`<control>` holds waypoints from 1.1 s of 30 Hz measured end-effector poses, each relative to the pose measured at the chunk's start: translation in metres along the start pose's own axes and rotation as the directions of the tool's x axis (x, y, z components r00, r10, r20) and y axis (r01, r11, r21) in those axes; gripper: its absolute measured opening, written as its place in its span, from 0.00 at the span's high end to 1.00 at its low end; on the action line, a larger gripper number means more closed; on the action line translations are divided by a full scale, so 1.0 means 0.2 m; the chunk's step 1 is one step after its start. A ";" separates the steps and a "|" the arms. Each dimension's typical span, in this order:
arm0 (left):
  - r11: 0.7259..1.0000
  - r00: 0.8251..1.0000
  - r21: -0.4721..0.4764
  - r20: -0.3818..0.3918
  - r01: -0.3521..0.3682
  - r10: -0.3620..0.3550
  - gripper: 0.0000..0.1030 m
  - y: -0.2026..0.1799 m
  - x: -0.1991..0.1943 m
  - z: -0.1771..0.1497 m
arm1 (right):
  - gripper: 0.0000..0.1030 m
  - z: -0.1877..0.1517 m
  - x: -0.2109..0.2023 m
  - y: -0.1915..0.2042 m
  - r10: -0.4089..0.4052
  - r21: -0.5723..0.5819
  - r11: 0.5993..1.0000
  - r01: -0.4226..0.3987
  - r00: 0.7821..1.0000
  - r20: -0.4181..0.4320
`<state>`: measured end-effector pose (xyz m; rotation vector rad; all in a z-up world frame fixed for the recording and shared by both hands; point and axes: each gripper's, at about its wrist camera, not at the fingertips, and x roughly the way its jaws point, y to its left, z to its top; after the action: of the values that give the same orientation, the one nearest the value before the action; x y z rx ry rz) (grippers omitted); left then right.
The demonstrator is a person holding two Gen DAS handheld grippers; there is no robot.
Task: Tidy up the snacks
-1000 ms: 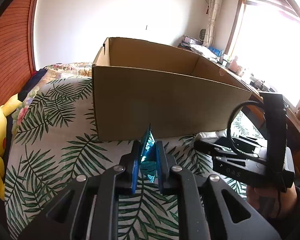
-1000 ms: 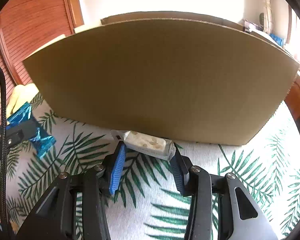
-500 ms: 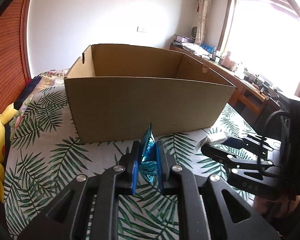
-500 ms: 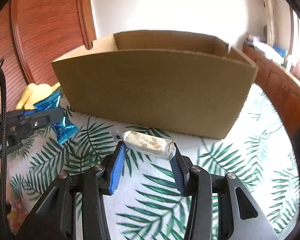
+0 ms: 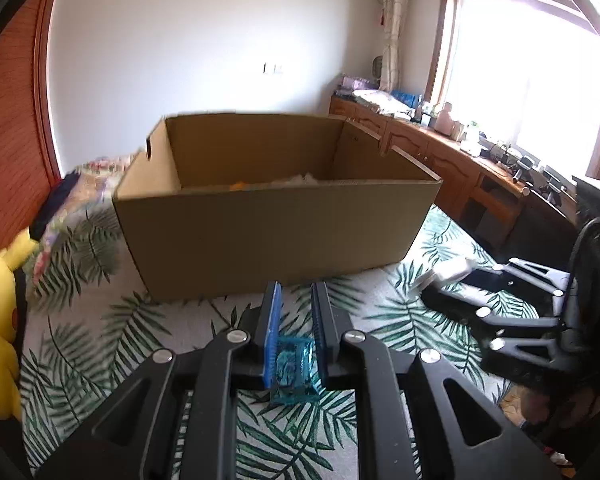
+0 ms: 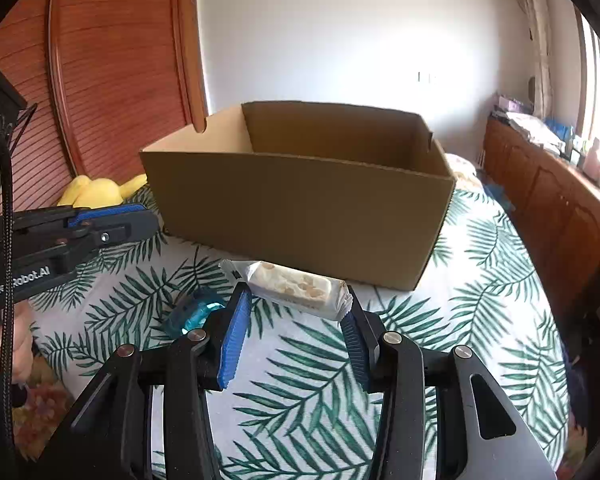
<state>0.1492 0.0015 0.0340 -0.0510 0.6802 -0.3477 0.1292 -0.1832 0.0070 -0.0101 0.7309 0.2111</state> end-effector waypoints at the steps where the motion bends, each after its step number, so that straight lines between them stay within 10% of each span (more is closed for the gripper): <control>1: 1.000 1.000 -0.006 -0.018 0.004 -0.004 0.83 0.01 0.02 -0.02 | 0.57 -0.01 0.00 0.00 0.001 0.005 1.000 -0.001 1.000 0.000; 4: 0.999 0.997 -0.032 -0.072 -0.022 0.019 0.60 0.04 0.10 -0.09 | 0.57 -0.03 -0.01 -0.03 -0.001 0.012 1.000 0.001 1.000 -0.004; 7: 0.998 0.992 -0.057 -0.129 -0.021 0.014 0.58 0.06 0.17 -0.15 | 0.57 -0.05 0.00 -0.04 0.000 0.012 1.000 0.000 1.000 -0.013; 15: 1.000 0.980 -0.010 -0.197 -0.017 0.015 0.58 -0.01 0.29 -0.21 | 0.57 -0.07 0.02 -0.04 0.007 0.006 1.000 -0.007 1.000 -0.022; 18: 0.998 0.977 0.031 -0.208 -0.049 0.054 0.76 -0.05 0.33 -0.22 | 0.56 -0.07 0.03 -0.04 0.005 0.003 1.000 -0.005 1.000 -0.025; 33: 0.998 0.999 0.046 -0.008 -0.043 0.043 0.80 -0.06 0.15 0.13 | 0.56 0.11 0.04 -0.07 0.016 -0.033 0.999 -0.015 0.999 0.029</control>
<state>0.1836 -0.0224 0.0376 0.0088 0.6813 -0.3220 0.1532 -0.1940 0.0173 -0.0323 0.6980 0.2378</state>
